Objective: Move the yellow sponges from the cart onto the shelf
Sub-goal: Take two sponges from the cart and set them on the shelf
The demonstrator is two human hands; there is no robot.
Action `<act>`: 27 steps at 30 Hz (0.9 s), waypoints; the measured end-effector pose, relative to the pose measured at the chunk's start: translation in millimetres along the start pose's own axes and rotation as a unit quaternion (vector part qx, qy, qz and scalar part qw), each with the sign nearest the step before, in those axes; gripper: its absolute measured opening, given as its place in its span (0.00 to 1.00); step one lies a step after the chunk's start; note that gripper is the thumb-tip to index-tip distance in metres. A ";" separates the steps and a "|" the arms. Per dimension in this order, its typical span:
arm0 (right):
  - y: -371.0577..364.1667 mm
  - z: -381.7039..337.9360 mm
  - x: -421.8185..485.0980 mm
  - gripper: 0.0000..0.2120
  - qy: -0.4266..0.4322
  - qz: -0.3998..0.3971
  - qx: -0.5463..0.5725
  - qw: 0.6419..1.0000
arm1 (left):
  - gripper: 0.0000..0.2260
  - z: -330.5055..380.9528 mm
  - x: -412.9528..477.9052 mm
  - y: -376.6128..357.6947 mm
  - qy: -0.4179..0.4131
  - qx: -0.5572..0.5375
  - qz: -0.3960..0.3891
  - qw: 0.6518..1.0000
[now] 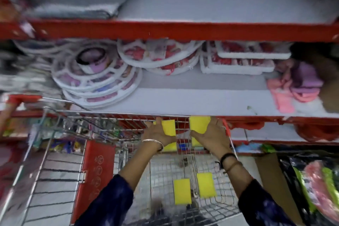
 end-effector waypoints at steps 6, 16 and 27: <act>74.8 -57.2 -16.6 0.43 0.053 0.032 0.004 0.998 | 0.44 35.4 -35.4 84.5 -0.025 -0.008 0.047 0.999; 177.2 -139.5 -28.9 0.45 0.133 0.118 0.010 0.984 | 0.43 105.1 -74.2 214.8 -0.072 0.014 0.163 0.984; 249.4 -219.6 40.1 0.39 0.146 0.184 0.012 0.972 | 0.40 170.6 -29.1 320.3 -0.059 0.078 0.248 0.964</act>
Point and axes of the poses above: each hand's wrist, its own x-axis towards the middle knuckle, its own y-axis out of the back of the hand, z = x × y, the point moved 4 cm from there along x, towards the middle knuckle, and after that the axes turned 4 degrees about -z, right-handed, at the moved point
